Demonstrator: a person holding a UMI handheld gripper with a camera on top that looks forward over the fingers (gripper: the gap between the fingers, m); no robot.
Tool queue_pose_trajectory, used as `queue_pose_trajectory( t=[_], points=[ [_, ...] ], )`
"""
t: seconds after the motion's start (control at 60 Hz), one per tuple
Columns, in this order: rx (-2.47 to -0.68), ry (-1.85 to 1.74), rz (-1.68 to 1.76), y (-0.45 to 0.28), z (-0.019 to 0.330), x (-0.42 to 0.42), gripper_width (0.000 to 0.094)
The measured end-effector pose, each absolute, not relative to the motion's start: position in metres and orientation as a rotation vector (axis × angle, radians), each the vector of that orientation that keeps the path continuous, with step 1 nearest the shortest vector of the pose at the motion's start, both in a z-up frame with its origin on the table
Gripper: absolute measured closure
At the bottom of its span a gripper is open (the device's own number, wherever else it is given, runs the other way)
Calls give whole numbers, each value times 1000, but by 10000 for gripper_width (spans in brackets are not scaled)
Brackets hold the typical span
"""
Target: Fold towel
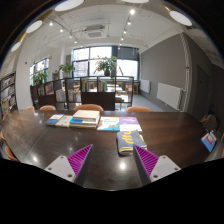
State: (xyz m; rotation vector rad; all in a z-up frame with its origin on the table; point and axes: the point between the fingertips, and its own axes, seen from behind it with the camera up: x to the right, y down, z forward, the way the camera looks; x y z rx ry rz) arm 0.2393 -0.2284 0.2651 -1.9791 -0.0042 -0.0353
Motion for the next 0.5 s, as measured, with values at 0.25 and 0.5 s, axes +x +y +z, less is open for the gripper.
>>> queue_pose_trajectory(
  t=[0.25, 0.5],
  points=[
    [-1977, -30, -22, -249, 268, 216, 135],
    [-1978, -45, -13, -259, 269, 201, 134]
  ],
)
